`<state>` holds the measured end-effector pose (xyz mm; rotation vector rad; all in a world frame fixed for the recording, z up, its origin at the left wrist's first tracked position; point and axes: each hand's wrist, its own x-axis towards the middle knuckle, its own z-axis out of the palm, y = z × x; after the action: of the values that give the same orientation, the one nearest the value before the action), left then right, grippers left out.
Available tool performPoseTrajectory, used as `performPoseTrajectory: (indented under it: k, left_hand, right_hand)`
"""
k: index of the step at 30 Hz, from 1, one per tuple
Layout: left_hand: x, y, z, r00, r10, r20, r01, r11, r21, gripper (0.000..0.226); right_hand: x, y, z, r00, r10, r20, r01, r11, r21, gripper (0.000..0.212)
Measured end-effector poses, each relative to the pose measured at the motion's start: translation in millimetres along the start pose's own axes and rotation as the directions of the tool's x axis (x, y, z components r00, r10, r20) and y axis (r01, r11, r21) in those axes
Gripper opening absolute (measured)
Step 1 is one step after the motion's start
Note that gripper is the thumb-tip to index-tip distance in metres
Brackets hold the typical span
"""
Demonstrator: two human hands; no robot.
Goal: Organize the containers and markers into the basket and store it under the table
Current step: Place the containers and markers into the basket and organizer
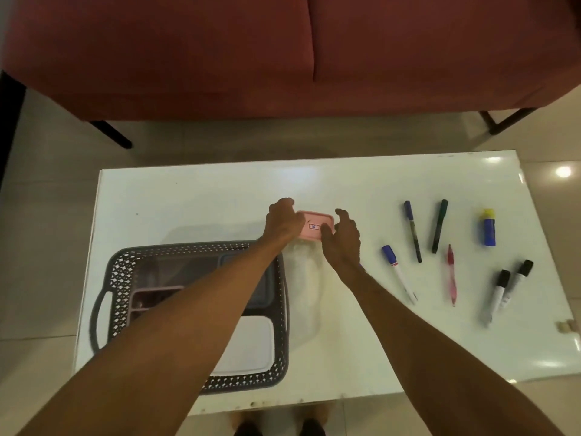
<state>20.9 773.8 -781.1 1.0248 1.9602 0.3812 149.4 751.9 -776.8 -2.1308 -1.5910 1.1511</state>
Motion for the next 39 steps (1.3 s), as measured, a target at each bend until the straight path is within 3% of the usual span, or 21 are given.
performPoseTrajectory:
  k: [3, 10, 13, 17, 22, 25, 31, 39]
  left_hand:
    - [-3, 2, -4, 1.000, -0.001, -0.031, 0.001, 1.000, 0.002, 0.044]
    - [-65, -23, -91, 0.956, 0.073, -0.285, -0.125, 0.977, -0.170, 0.037]
    - [-91, -56, -135, 0.945, 0.026, -0.325, -0.093, 0.977, -0.191, 0.033]
    - [-114, -117, -184, 0.920, -0.132, -0.368, 0.030, 0.963, -0.269, 0.032]
    - [-117, -181, -208, 0.902, -0.254, -0.349, 0.141, 0.937, -0.319, 0.030]
    - [-108, -204, -207, 0.905, -0.283, -0.317, 0.181, 0.931, -0.316, 0.032]
    - [-95, -216, -205, 0.939, -0.262, -0.223, 0.201, 0.944, -0.264, 0.037]
    - [-106, -222, -207, 0.961, -0.205, -0.185, 0.179, 0.973, -0.149, 0.032]
  right_hand:
    - [4, -2, -1, 0.998, -0.060, -0.018, 0.061, 0.998, 0.026, 0.037]
    - [-43, -62, 5, 0.975, -0.204, -0.092, 0.217, 0.962, 0.168, 0.026]
    - [-78, -91, 26, 0.956, -0.288, -0.052, 0.292, 0.931, 0.217, 0.026]
    - [-118, -120, 83, 0.956, -0.286, 0.071, 0.257, 0.928, 0.271, 0.026]
    - [-141, -134, 149, 0.948, -0.251, 0.195, 0.197, 0.946, 0.257, 0.026]
    - [-142, -135, 172, 0.957, -0.219, 0.190, 0.186, 0.966, 0.180, 0.026]
    - [-126, -143, 194, 0.969, -0.156, 0.192, 0.156, 0.988, 0.017, 0.021]
    - [-129, -140, 201, 0.956, -0.126, 0.264, 0.123, 0.992, 0.028, 0.029]
